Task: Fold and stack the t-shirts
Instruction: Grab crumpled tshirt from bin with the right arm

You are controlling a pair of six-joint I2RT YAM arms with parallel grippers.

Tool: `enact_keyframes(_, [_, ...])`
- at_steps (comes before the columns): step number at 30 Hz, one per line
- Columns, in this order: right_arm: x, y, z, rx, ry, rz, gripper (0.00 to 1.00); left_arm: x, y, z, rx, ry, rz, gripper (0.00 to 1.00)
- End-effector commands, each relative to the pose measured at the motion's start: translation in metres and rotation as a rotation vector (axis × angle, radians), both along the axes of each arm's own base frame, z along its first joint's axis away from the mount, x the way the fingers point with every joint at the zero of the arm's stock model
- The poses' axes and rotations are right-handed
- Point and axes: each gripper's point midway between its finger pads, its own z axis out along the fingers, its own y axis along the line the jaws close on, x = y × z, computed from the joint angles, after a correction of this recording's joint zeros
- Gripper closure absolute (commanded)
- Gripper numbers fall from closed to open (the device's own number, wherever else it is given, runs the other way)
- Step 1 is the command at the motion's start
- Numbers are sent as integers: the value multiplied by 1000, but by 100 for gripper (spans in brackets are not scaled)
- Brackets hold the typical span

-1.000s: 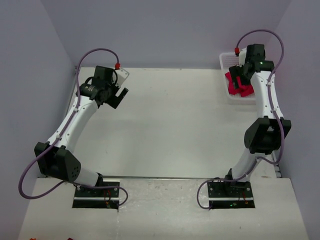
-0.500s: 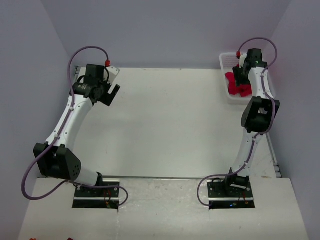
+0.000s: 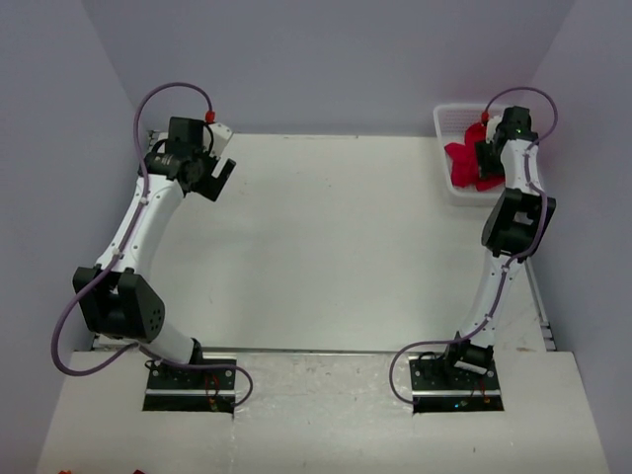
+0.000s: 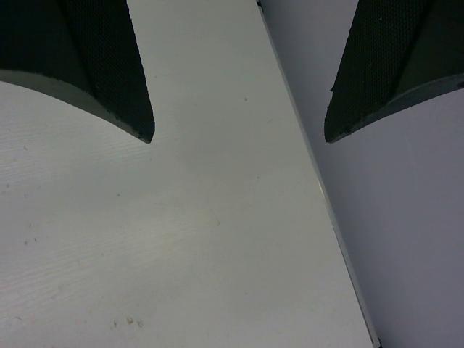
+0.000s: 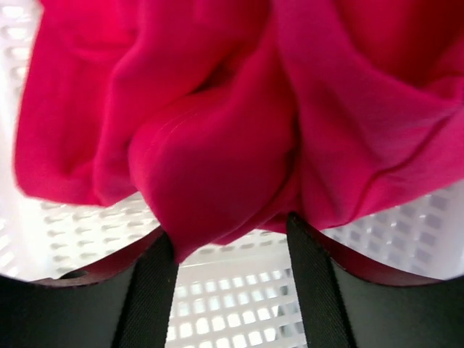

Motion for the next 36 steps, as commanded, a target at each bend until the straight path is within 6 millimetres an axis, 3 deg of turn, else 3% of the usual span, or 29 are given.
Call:
enact_keyframes(1, [20, -23, 19, -57, -90, -17, 41, 12, 0, 23, -21, -58, 11, 1])
enact_keyframes(7, [38, -28, 19, -65, -135, 4, 43, 10, 2, 16, -15, -28, 21, 1])
enact_keyframes(12, [49, -24, 34, -56, -208, 29, 64, 9, 1, 7, -28, -1, 37, 1])
enact_keyframes(13, [50, -24, 38, -54, -220, 28, 79, 8, 0, 4, -31, 6, 38, 1])
enact_keyframes(16, [54, -20, 55, -38, -257, 22, 100, 6, -2, -2, -39, 21, 37, 1])
enact_keyframes(20, [48, 8, 82, 29, -291, 67, 100, 7, -3, -6, -39, 28, 27, 1])
enact_keyframes(24, [41, 39, 122, 34, -355, 120, 100, 15, -7, -6, -56, 11, 8, 2])
enact_keyframes(26, [36, 52, 158, 32, -414, 128, 100, 18, -9, -6, -65, 4, 3, 2])
enact_keyframes(27, [33, 66, 185, 31, -460, 143, 100, 20, -11, -5, -73, -3, -1, 3])
enact_keyframes(29, [29, 87, 211, 25, -494, 171, 100, 22, -13, -4, -81, -9, -7, 3])
enact_keyframes(32, [24, 108, 268, -24, -595, 202, 100, 23, -16, 0, -96, -27, -21, 3])
enact_keyframes(33, [22, 109, 292, -60, -642, 201, 100, 25, -17, 2, -98, -33, -26, 3])
enact_keyframes(36, [16, 107, 338, -172, -728, 195, 100, 25, -19, 9, -105, -46, -41, 3])
